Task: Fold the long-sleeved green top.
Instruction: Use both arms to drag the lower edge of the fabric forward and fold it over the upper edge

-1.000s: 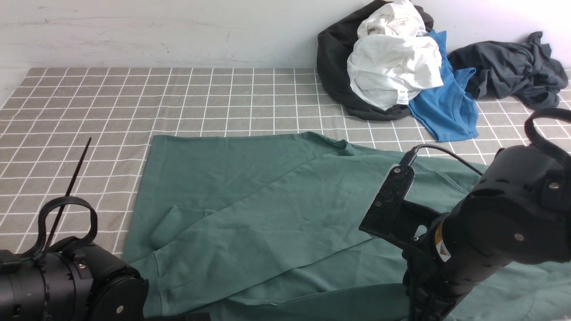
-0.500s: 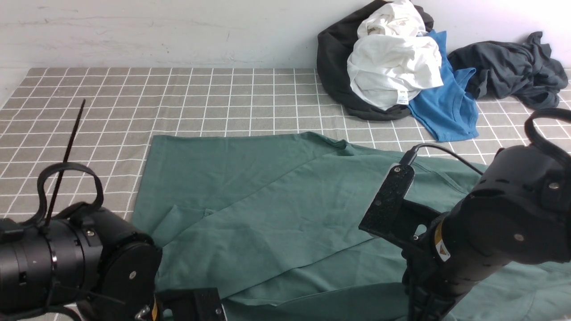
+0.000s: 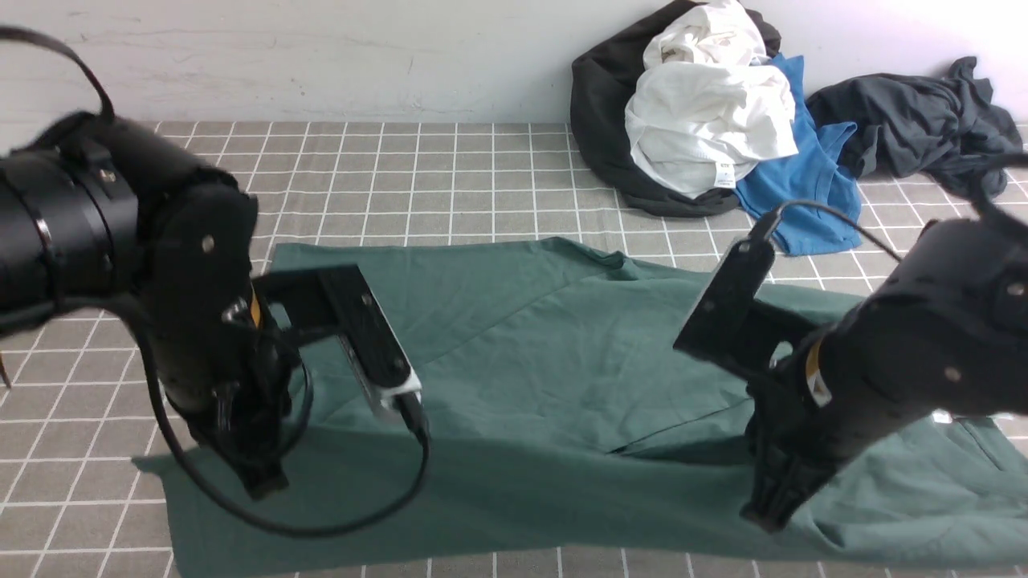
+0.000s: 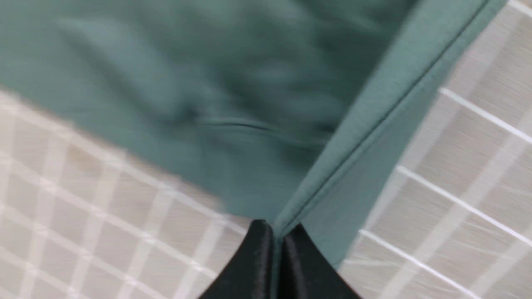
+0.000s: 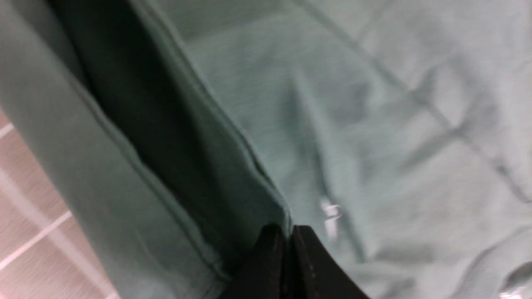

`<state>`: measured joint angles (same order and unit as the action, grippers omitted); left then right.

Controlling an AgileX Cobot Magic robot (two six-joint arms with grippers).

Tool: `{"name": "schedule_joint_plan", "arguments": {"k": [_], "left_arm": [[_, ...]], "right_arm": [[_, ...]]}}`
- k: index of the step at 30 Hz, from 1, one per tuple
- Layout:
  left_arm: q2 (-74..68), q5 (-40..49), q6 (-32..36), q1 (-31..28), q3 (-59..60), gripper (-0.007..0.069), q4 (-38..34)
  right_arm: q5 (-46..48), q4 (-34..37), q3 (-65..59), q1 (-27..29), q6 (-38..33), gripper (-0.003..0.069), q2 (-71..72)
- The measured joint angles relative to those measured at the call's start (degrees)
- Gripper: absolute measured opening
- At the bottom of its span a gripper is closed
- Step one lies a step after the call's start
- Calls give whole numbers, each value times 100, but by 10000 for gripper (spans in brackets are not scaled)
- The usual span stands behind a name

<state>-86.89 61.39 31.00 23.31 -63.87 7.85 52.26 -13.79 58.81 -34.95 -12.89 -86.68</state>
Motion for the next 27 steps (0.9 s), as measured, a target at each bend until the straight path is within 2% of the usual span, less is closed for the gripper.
{"name": "schedule_joint_plan", "arguments": {"k": [7,14,20,27], "left_arm": [[-811,23,488,-641,-1268,3,-227],[-2114,47,932,-1028,-3038,6,-321],[-3129,47,968,-1237,-4280,6,-340],[-3888,-293,956,-1416,-4924,6,-397]], "right_arm": [[-9,328,1449,620,-639,0,-712],[492,617,3832,1117,-1423,0,-2359],[549,675,5224,1305,-1572,0,-3568],[158,794,5695,1449,-1527,5,-4274]]}}
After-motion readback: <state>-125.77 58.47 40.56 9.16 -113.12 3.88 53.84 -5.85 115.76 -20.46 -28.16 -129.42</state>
